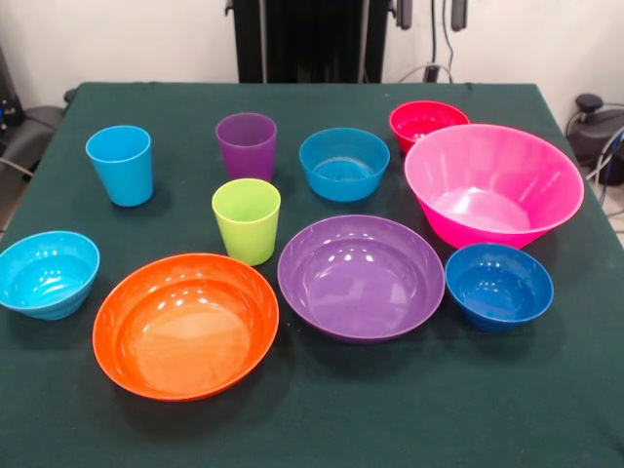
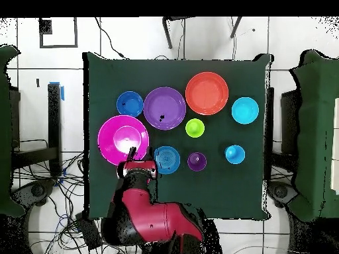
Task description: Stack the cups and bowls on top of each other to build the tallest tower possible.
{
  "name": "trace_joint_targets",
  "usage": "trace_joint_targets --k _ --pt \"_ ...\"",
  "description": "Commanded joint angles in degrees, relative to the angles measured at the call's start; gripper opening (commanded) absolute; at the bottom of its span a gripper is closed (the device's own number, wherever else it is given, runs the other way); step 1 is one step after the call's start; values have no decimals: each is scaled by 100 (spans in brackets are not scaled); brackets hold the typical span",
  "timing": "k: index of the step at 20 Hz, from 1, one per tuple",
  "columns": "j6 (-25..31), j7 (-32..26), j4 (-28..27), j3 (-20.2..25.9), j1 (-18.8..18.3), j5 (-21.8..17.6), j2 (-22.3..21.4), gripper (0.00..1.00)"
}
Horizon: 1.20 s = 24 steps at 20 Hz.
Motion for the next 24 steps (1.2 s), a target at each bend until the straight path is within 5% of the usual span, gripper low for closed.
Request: trace_joint_targets --k 1,10,15,24 --pt "-731 295 -361 -294 196 -135 1119 100" --pt "-1701 293 -773 -498 289 -40 1963 100" --pt "-1742 289 -988 -500 293 -43 2114 100" --pt "-1424 426 -1157 -324 -25 -651 1904 100"
